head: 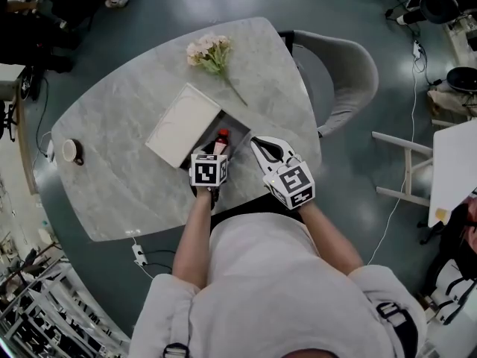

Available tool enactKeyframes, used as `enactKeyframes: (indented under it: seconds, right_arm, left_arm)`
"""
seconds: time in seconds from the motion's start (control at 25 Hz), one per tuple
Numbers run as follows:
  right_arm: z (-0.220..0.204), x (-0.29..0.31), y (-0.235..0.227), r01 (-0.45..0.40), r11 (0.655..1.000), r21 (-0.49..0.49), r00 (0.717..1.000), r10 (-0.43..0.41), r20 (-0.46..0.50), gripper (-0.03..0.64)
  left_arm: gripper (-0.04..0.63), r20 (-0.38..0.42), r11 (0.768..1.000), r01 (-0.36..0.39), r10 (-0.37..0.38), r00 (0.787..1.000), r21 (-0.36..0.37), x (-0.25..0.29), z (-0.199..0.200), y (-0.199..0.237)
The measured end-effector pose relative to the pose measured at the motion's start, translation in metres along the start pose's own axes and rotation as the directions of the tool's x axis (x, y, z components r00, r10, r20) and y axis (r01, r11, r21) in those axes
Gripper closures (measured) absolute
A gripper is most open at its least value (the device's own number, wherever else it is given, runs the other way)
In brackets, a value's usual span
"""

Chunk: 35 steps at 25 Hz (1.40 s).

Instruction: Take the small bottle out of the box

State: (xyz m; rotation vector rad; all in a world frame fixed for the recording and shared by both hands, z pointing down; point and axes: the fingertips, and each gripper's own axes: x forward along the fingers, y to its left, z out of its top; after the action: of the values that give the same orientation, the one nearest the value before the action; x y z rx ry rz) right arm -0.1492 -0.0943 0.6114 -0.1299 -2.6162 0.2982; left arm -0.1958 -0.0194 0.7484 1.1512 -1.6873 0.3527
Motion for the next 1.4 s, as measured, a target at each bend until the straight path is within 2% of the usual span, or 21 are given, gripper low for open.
enactKeyframes:
  seconds: [0.44, 0.64, 0.84, 1.04, 1.4]
  right_arm:
    - [0.002, 0.005, 0.008, -0.036, 0.999, 0.001, 0.999, 0.036, 0.003, 0.591]
    - [0.007, 0.006, 0.012, -0.052, 0.999, 0.003, 0.999, 0.052, 0.009, 0.591]
    - [0.011, 0.007, 0.017, -0.075, 0.997, -0.006, 0.997, 0.075, 0.016, 0.591]
    - [0.013, 0.005, 0.024, -0.096, 0.995, -0.012, 0.995, 0.097, 0.021, 0.589]
    - [0.038, -0.002, 0.026, -0.11, 0.993, -0.041, 0.991, 0.112, 0.066, 0.589]
  left_arm:
    - [0.373, 0.117, 1.0, -0.017, 0.018, 0.993, -0.01, -0.027, 0.017, -0.007]
    - [0.373, 0.189, 0.999, -0.023, 0.03, 0.981, -0.04, -0.049, 0.029, -0.009]
    - [0.373, 0.292, 0.997, -0.042, 0.058, 0.955, -0.061, -0.076, 0.047, -0.012]
    - [0.373, 0.39, 0.996, -0.058, 0.078, 0.917, -0.061, -0.098, 0.062, -0.018]
    - [0.373, 0.488, 0.992, -0.103, 0.124, 0.864, -0.07, -0.134, 0.08, -0.022]
